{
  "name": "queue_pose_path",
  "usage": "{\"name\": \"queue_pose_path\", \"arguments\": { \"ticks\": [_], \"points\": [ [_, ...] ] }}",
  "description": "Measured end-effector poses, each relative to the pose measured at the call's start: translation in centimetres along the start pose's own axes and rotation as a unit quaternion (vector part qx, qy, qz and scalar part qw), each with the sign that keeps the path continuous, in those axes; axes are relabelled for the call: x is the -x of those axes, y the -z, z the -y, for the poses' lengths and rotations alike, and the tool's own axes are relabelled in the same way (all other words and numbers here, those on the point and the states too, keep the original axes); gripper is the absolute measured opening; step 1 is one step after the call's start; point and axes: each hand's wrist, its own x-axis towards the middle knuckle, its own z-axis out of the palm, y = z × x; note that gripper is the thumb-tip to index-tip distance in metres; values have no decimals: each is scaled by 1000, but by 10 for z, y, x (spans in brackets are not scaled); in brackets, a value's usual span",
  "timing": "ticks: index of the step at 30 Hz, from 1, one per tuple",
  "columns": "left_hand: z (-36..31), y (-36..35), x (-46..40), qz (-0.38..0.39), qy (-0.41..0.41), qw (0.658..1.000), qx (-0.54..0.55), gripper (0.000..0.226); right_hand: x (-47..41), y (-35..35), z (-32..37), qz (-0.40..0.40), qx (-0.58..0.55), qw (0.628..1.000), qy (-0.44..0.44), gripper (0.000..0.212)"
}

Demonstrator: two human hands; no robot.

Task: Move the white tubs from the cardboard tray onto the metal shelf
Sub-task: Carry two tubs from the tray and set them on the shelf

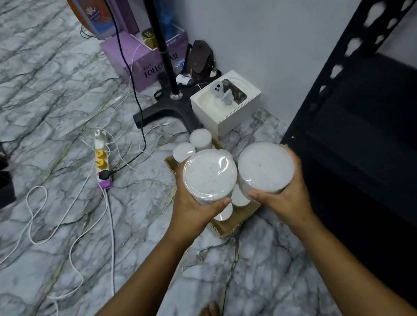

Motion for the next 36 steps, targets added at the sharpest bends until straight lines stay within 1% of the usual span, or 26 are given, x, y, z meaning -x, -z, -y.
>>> {"name": "queue_pose_path", "arguments": {
  "ticks": [2,6,9,13,18,21,26,31,36],
  "points": [
    [-46,5,8,-1,6,1000,4,87,9,5,47,0,-2,1000,-1,100],
    [-131,12,22,11,8,1000,14,88,28,18,132,0,1,1000,3,94],
    [-185,17,33,20,3,1000,18,88,44,26,188,-4,-2,1000,3,95],
    [-253,23,54,17,9,999,26,94,68,36,257,-12,-16,1000,2,99],
    [-317,32,78,42,-7,999,21,98,95,42,331,-35,1,999,17,94],
    [-348,36,89,47,-19,999,14,94,110,44,367,-62,12,998,29,91],
    [-387,39,97,74,-32,997,12,95,131,46,412,-111,22,993,38,90],
    [-423,37,98,111,-54,992,11,94,151,53,440,-168,46,985,21,96],
    [-447,18,98,160,-71,984,18,92,172,70,457,-224,50,973,16,100]
  ]
}}
